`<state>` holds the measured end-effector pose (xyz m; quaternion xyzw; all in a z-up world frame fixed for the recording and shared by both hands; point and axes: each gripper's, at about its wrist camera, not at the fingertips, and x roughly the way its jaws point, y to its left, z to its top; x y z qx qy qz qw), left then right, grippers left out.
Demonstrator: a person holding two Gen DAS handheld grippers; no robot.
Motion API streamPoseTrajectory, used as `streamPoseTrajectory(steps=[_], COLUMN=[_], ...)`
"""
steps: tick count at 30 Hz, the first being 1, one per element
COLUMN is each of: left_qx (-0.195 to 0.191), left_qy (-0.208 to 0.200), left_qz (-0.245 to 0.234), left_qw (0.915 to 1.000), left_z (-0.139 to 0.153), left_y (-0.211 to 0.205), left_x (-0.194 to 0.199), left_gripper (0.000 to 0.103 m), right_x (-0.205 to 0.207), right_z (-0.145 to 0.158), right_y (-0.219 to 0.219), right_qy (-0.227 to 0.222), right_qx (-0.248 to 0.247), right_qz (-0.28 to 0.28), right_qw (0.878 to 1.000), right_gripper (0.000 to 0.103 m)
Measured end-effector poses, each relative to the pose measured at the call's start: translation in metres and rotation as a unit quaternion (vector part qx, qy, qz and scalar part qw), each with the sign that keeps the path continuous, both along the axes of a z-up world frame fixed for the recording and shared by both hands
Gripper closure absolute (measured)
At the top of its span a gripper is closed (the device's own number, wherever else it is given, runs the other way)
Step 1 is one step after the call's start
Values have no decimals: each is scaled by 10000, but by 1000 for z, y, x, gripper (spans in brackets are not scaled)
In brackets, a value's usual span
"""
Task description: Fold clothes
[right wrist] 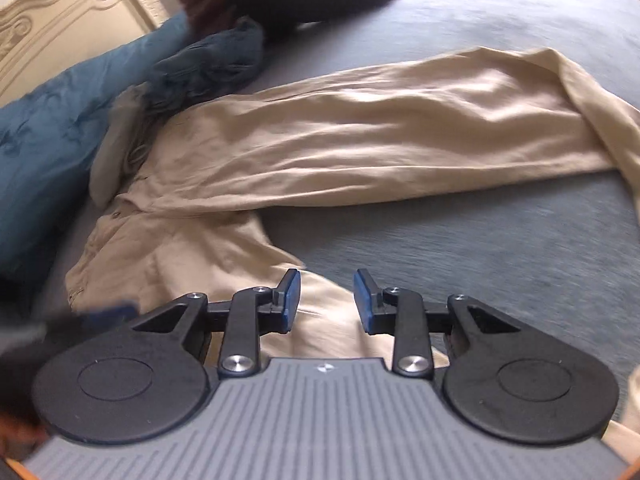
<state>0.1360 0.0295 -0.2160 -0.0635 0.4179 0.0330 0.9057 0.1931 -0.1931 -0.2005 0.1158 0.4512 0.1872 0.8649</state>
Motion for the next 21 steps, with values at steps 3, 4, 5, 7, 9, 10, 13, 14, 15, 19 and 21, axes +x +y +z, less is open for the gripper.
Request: streamPoseTrajectory(steps=[3,4,5,7,9,10,13,14,15,19,21], left_qx=[114,149,161,302,328,338,367,377,387,427,430], left_qy=[-389,-517,-595,-675,-748,-784,-892,-928,-964,-1108,-1155], left_qz=[50,65,48,4,-32,-49,-102,-120,-138,-209,-229], left_qw=[9992,9985,9981,9973,9967,9963,9953,9949,9945,9927,9921], left_z=[-2,-3,-4,-11,-21,-26,-41,-46,-51,-72,-77], left_y=[7,9,11,13,16,18,23,25,27,34,36], left_x=[27,36,45,64,69,71,78,80,82,91,93], left_gripper=[29,23,21,20,16,12,8,5,3,0,0], right_x=[-5,-5,-5,2,14,19,30,33,33,31,29], right_z=[1,1,1,-2,-5,-6,-15,-18,-23,-43,-52], right_y=[17,21,25,35,45,49,58,61,62,65,66], right_qy=[-326,-479,-594,-836,-1027,-1097,-1161,-1166,-1181,-1130,-1131], right_qx=[-172,-265,-320,-437,-497,-525,-536,-534,-566,-726,-755], right_qz=[128,165,187,156,1,-101,-372,-467,-538,-755,-792], right_qw=[9992,9984,9975,9954,9935,9925,9911,9906,9899,9881,9875], right_gripper=[75,74,74,73,73,73,73,73,73,73,72])
